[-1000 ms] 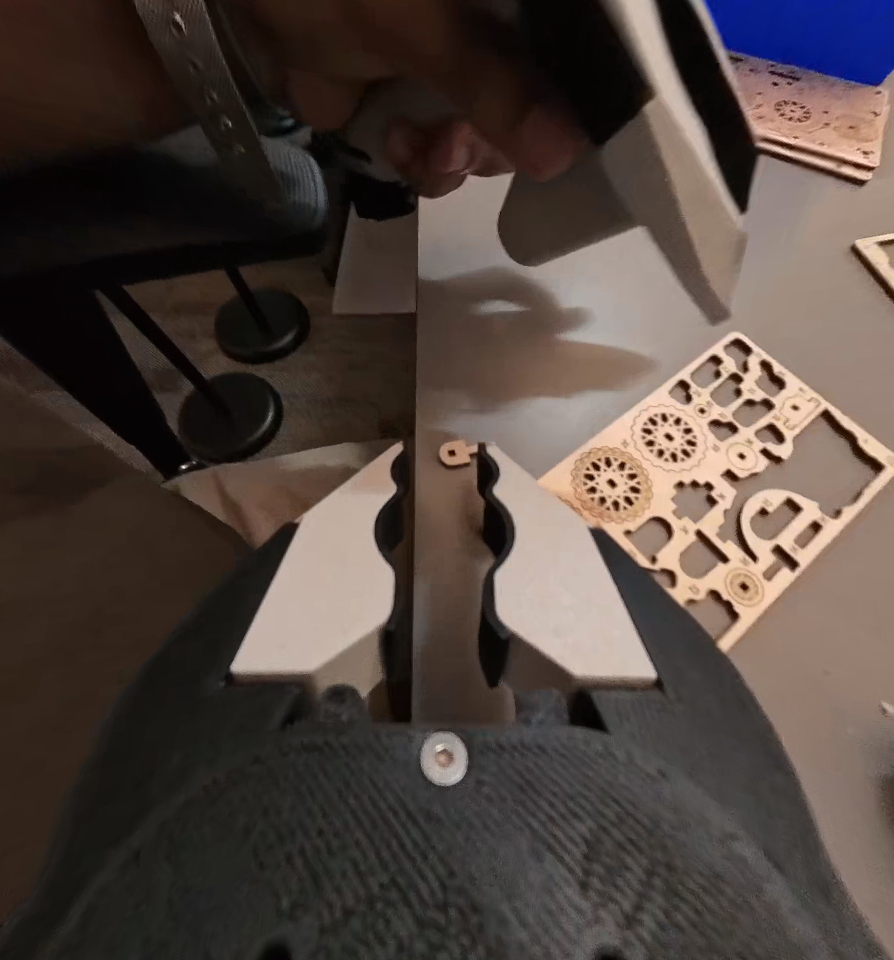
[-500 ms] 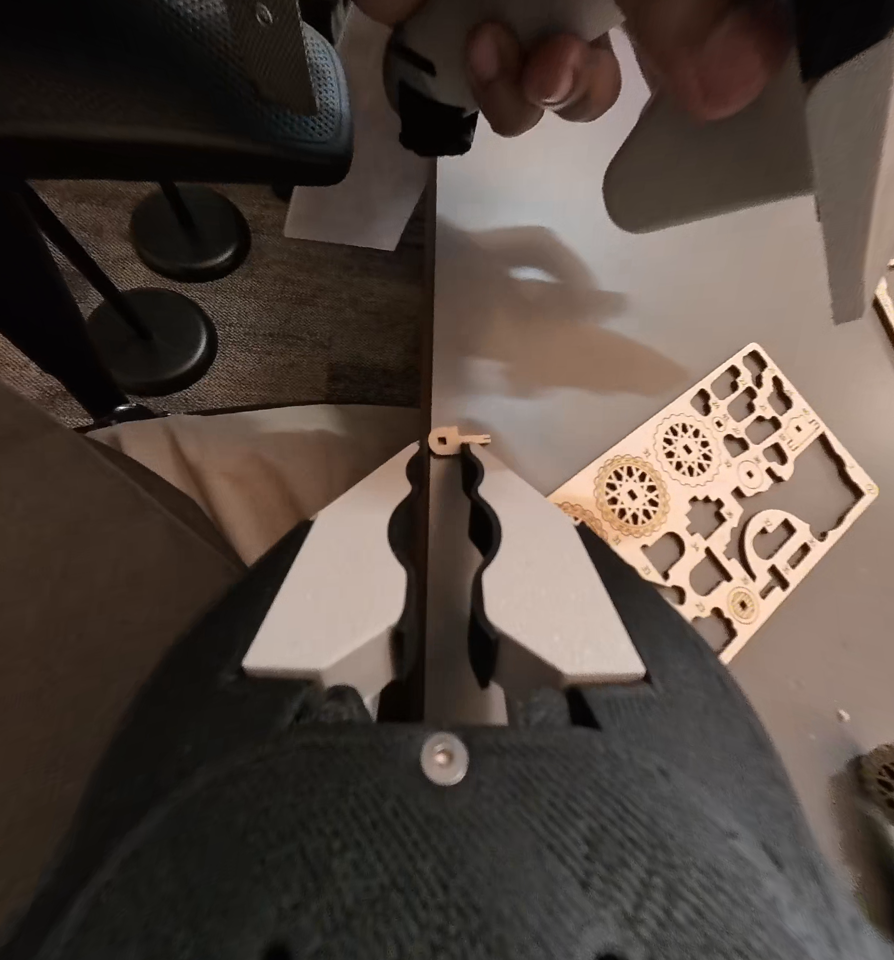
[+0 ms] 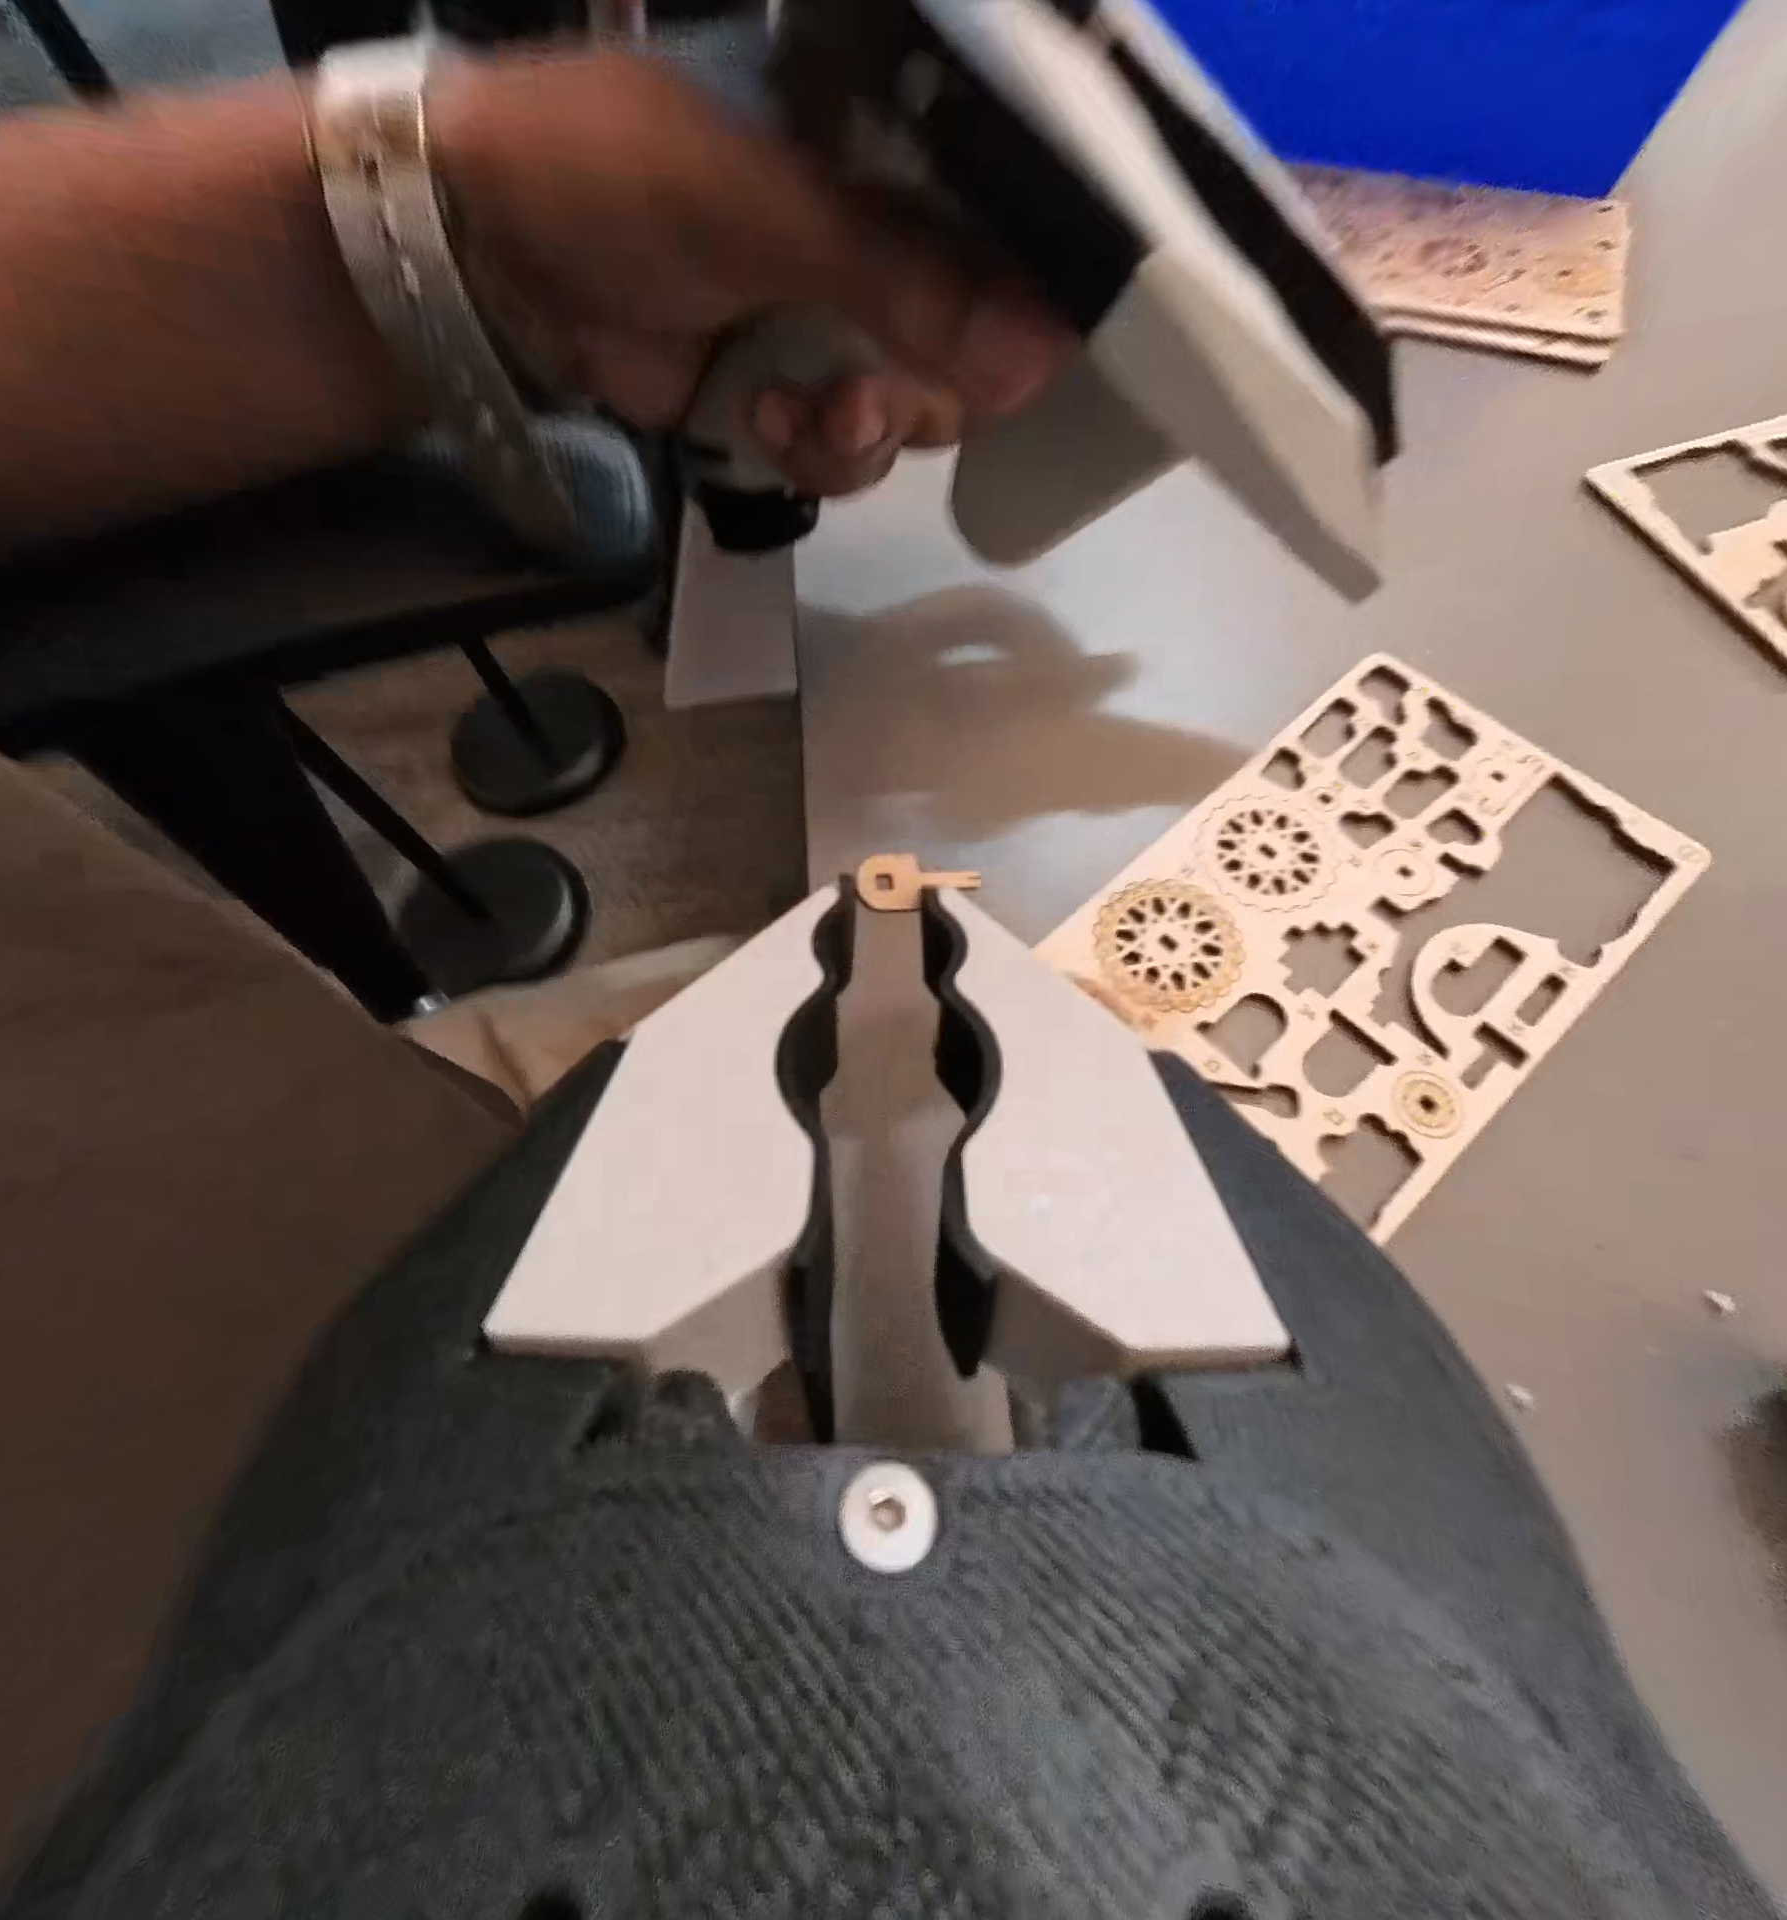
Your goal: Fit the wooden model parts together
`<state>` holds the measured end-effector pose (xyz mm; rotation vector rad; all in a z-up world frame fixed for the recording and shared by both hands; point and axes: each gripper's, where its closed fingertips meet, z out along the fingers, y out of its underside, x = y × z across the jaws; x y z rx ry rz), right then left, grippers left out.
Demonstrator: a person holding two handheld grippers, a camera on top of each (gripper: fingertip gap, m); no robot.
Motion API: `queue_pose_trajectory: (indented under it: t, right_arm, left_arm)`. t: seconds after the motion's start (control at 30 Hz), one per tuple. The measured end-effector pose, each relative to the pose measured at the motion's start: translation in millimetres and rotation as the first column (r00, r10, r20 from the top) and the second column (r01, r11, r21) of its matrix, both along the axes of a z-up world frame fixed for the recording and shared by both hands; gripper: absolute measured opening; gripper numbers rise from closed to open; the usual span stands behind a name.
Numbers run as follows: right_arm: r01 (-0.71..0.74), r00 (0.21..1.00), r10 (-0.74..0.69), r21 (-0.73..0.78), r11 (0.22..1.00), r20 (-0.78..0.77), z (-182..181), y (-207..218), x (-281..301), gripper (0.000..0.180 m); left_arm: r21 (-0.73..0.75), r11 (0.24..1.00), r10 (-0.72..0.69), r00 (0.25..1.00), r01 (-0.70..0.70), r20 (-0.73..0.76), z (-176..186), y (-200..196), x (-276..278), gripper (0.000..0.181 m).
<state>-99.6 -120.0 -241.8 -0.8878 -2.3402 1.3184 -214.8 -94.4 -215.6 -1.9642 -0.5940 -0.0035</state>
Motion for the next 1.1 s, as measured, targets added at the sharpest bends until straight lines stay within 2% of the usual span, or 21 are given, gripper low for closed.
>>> queue_pose_trajectory:
  t: [0.07, 0.13, 0.23, 0.3, 0.37, 0.53, 0.7, 0.9, 1.1]
  right_arm:
    - [0.036, 0.999, -0.033, -0.147, 0.988, 0.022, 21, 12, -6, 0.011]
    - [0.068, 0.997, -0.051, -0.356, 0.932, 0.057, 49, 29, -12, 0.011]
    - [0.139, 0.988, -0.059, -0.654, 0.743, 0.143, 88, 72, -20, 0.01]
    - [0.185, 0.98, -0.063, -0.756, 0.628, 0.188, 102, 104, -23, 0.01]
    - [0.22, 0.974, -0.09, -0.784, 0.58, 0.207, 106, 132, -24, 0.01]
    - [0.271, 0.963, -0.18, -0.724, 0.634, 0.203, 95, 168, -10, 0.01]
    - [0.285, 0.959, -0.181, -0.743, 0.606, 0.219, 90, 181, 6, 0.01]
    - [0.269, 0.963, -0.149, -0.763, 0.588, 0.225, 86, 193, 23, 0.01]
    - [0.274, 0.96, -0.08, -0.83, 0.486, 0.27, 85, 202, 25, 0.01]
  left_arm:
    - [0.045, 0.999, -0.018, 1.0, 0.019, -0.021, 8, 3, 3, 0.06]
    - [0.1, 0.993, -0.056, 0.997, 0.061, -0.054, 18, 9, 11, 0.054]
    - [0.138, 0.982, -0.117, 0.989, 0.13, -0.093, 24, 20, 28, 0.045]
    - [0.125, 0.978, -0.155, 0.982, 0.169, -0.11, 22, 29, 39, 0.044]
    - [0.117, 0.973, -0.184, 0.975, 0.198, -0.123, 20, 39, 51, 0.044]
    - [0.126, 0.954, -0.251, 0.954, 0.273, -0.166, 22, 73, 82, 0.044]
    - [0.005, 0.954, -0.289, 0.927, 0.299, -0.239, 5, 103, 89, 0.042]
    - [0.105, 0.931, -0.313, 0.914, 0.349, -0.258, 28, 144, 99, 0.032]
    - [0.153, 0.895, -0.346, 0.87, 0.418, -0.351, 34, 166, 109, 0.034]
